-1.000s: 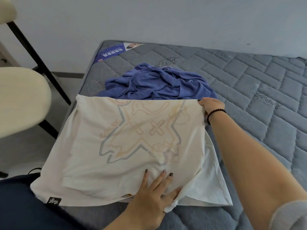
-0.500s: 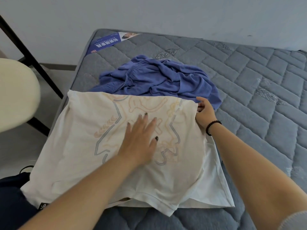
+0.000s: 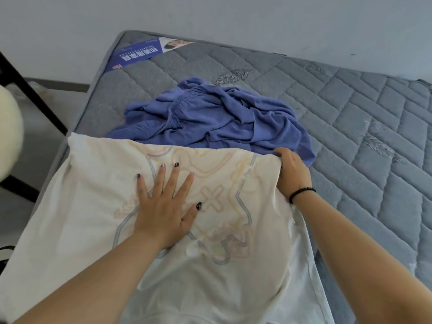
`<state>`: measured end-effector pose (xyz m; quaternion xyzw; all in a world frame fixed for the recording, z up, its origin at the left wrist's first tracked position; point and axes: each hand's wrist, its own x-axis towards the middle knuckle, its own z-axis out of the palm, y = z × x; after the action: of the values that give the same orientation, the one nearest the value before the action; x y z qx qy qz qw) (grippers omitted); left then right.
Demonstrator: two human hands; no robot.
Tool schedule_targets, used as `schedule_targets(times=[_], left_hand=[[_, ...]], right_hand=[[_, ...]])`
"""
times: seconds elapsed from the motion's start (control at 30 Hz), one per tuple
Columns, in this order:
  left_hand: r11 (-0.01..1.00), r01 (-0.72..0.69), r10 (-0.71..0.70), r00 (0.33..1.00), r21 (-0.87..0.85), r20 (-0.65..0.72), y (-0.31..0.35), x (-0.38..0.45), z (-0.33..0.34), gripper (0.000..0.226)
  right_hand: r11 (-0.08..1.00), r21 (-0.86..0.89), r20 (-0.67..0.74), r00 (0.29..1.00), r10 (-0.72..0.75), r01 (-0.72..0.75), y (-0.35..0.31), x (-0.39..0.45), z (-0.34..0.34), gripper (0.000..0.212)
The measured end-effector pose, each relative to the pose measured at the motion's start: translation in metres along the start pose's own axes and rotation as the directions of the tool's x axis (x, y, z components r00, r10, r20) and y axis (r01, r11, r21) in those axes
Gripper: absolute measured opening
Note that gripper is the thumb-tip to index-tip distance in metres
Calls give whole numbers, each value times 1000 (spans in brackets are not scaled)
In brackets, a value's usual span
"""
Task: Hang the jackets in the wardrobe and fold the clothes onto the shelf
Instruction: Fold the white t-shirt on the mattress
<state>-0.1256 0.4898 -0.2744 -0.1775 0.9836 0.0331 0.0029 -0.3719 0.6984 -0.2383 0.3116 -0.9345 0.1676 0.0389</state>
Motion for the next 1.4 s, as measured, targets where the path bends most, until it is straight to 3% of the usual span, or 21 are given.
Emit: schedule_targets(times=[0.07, 0.1, 0.17, 0.23, 0.33, 0.47, 0.53, 0.67, 0.77, 0.83, 0.93, 1.0, 1.1, 1.23, 1.33, 1.4], left_hand=[[1000, -7, 7, 999, 1, -34, -1, 0, 2, 70], [1000, -6, 7, 999, 6, -42, -1, 0, 3, 70], [1000, -2, 3, 999, 16, -47, -1, 0, 3, 70], [1000, 5, -5, 999, 16, -46, -1, 1, 3, 70], [1000, 3, -2, 998, 15, -60, 0, 0, 3, 70], [1000, 2, 0, 997, 16, -77, -1, 0, 4, 70], [1000, -1, 2, 997, 4, -74, -1, 0, 4, 71], [1000, 20, -19, 999, 19, -29, 0, 1, 5, 72], [995, 95, -96, 995, 21, 35, 10, -3, 0, 75], [991, 123, -121, 992, -51, 31, 30, -11, -2, 75], [976, -95, 82, 994, -198, -71, 80, -41, -2, 69], [907, -318, 284, 946, -277, -155, 122, -69, 0, 67], [808, -502, 491, 863, -309, -116, 176, -99, 3, 82], [829, -509, 531, 846, -230, 42, 204, -102, 1, 92], [831, -521, 540, 839, -195, 61, 207, -98, 4, 68], [823, -540, 545, 838, -174, -25, 209, -99, 11, 52]], right_hand=[[995, -78, 21, 998, -66, 68, 9, 10, -8, 23], [998, -34, 16, 999, -45, 45, 14, 13, -12, 20], [975, 192, 25, 994, 108, -111, 18, 15, -18, 21], [869, 434, 39, 968, 247, -239, 17, 13, -16, 24], [741, 610, -9, 934, 358, -279, 5, 1, -7, 27], [787, 549, -19, 937, 348, -281, -2, -6, -4, 15], [784, 502, -20, 901, 432, -365, 5, 1, -9, 22], [631, 528, 178, 801, 572, -568, 9, 14, -22, 28], [468, 612, 336, 745, 576, -638, 11, 18, -29, 25], [438, 622, 367, 735, 570, -649, 16, 17, -33, 24], [491, 620, 341, 774, 533, -612, 23, 14, -31, 24], [518, 623, 329, 797, 507, -587, 25, 11, -27, 26], [515, 643, 298, 805, 513, -567, 29, 9, -22, 28], [465, 678, 260, 776, 574, -570, 37, 12, -15, 26], [416, 704, 279, 762, 584, -576, 43, 15, -10, 28], [361, 733, 309, 755, 578, -576, 45, 15, -10, 29]])
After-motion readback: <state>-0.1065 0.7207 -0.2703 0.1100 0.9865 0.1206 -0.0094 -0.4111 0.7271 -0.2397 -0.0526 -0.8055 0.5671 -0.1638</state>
